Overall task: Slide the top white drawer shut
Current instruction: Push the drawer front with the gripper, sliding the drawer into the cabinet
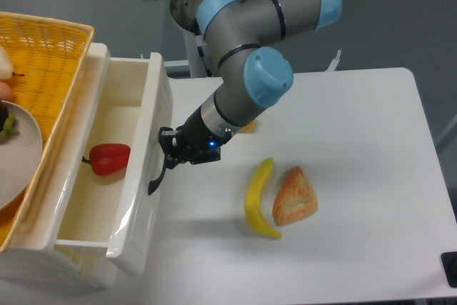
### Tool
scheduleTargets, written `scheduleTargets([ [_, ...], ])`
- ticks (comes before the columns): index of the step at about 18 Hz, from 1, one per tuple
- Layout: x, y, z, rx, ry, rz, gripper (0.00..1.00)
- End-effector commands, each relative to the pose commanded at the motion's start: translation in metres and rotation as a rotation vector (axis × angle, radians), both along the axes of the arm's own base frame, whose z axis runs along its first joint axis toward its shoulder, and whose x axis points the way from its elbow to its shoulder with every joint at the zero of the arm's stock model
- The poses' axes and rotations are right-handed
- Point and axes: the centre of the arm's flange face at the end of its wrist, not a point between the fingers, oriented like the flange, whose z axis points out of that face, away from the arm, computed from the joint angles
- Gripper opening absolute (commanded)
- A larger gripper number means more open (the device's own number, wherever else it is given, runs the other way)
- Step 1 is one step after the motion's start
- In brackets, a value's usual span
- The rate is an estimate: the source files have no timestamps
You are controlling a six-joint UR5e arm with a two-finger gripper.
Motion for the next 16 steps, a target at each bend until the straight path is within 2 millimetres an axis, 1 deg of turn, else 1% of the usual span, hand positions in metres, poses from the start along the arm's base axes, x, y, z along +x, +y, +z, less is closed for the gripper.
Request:
scheduleTargets([
  [3, 0.009, 0.005, -0.001, -0.004, 0.000, -0.016, 0.07],
  [8, 0.013, 0.007, -0.001, -0.010, -0.001, -0.014, 0.07],
  [10, 0.020, 0.011, -0.001, -0.012, -0.002, -0.024, 0.07],
  [12, 0.022, 0.012, -0.002, -0.020, -0.006, -0.016, 0.07],
  [14, 0.033, 0.018, -0.001, -0.020, -0.004, -0.030, 0.07],
  [16, 0.036, 0.020, 0.000, -0.023, -0.005, -0.029, 0.07],
])
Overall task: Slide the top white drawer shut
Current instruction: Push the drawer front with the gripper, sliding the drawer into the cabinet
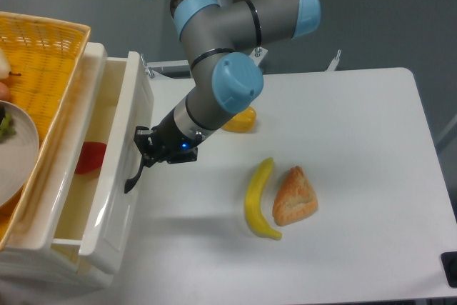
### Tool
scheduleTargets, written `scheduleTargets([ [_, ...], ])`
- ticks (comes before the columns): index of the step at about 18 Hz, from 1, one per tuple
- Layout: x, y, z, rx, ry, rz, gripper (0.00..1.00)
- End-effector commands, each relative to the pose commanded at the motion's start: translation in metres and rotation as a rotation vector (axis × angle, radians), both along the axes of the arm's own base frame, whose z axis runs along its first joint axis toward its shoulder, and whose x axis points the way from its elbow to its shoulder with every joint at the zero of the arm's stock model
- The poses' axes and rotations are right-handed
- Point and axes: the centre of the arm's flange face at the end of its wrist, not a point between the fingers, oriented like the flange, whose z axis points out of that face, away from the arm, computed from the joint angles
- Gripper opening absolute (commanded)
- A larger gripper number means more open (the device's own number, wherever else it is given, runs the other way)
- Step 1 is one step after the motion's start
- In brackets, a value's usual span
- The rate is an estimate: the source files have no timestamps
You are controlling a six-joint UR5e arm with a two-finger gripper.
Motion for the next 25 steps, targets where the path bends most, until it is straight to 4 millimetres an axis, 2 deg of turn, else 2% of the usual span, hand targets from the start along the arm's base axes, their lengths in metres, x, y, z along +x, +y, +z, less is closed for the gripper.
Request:
scheduleTargets([
  [5, 0.020, 0.010, -0.005, -0.033, 0.011, -0.023, 0.07],
  [15, 0.033, 0.015, -0.005, -0.043, 0.008, -0.032, 0.08],
  [17, 0.045, 0.020, -0.005, -0.042, 0.009, -0.050, 0.08],
  [23, 0.051, 0.025, -0.005, -0.038, 0.017, -0.044, 0.09],
  [25, 0.050, 0.026, -0.006, -0.038, 0.016, -0.045, 0.14],
])
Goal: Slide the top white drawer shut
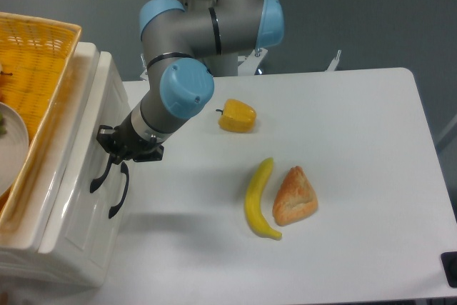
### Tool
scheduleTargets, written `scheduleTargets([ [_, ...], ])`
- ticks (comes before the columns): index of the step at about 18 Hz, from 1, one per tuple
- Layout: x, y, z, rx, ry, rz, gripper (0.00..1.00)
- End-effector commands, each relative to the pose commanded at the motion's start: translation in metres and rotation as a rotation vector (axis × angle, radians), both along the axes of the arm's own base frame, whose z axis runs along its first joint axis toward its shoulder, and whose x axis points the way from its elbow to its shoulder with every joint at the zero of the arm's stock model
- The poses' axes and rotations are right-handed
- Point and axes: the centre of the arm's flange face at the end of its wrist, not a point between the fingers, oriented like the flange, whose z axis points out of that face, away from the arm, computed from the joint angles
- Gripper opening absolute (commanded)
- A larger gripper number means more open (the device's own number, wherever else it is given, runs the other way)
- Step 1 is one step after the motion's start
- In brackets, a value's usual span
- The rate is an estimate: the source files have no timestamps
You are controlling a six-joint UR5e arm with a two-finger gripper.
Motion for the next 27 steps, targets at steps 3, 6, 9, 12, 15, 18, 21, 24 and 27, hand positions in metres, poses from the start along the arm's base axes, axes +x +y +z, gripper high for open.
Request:
scheduleTargets([
  [3, -0.004, -0.001, -0.002, 0.003, 0.001, 0.000, 0.28],
  [6, -0.023, -0.007, -0.004, 0.004, 0.005, 0.026, 0.50],
  [9, -0.047, -0.018, -0.007, -0.017, 0.033, 0.054, 0.78],
  [12, -0.082, -0.037, -0.007, -0.028, 0.068, 0.085, 1.00],
  [15, -0.125, -0.063, -0.003, -0.023, 0.101, 0.120, 1.00],
  [18, -0.171, -0.099, -0.003, -0.028, 0.152, 0.129, 1.00],
  [21, -0.214, -0.140, -0.004, -0.047, 0.198, 0.137, 1.00],
  [24, -0.243, -0.173, -0.007, -0.098, 0.274, 0.095, 1.00],
  [27, -0.272, -0.207, -0.010, -0.129, 0.342, -0.001, 1.00],
])
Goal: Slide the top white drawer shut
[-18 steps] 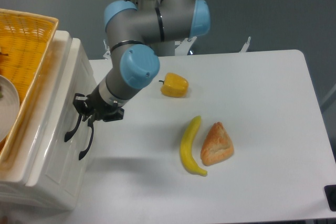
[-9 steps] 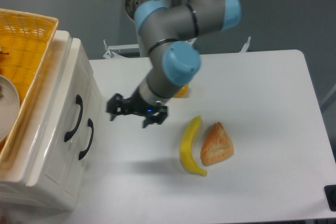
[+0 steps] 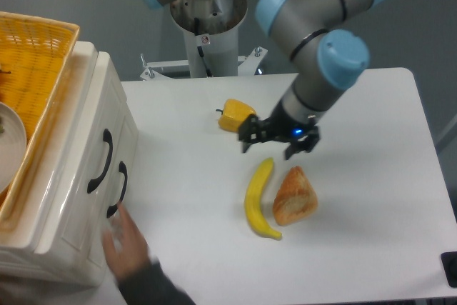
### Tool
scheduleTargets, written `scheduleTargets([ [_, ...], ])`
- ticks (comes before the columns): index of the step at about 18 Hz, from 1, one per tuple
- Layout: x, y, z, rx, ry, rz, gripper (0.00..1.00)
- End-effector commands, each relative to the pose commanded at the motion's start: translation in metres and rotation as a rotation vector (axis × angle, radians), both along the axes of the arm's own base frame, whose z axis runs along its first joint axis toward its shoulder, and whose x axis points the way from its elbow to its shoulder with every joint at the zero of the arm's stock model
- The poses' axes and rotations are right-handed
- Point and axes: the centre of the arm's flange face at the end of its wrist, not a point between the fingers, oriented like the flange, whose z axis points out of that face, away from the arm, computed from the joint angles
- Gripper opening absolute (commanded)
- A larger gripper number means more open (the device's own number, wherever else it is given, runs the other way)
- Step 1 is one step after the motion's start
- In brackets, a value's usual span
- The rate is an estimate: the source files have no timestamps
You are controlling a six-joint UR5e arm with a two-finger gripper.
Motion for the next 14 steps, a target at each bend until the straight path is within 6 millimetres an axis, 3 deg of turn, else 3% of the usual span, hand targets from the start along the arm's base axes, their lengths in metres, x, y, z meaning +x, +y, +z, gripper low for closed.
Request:
scheduleTargets([
  [5, -0.044, -0.048, -0.008, -0.106, 0.143, -0.280, 1.00],
  [14, -0.095, -0.060, -0.047, -0.078, 0.271, -0.395, 1.00],
])
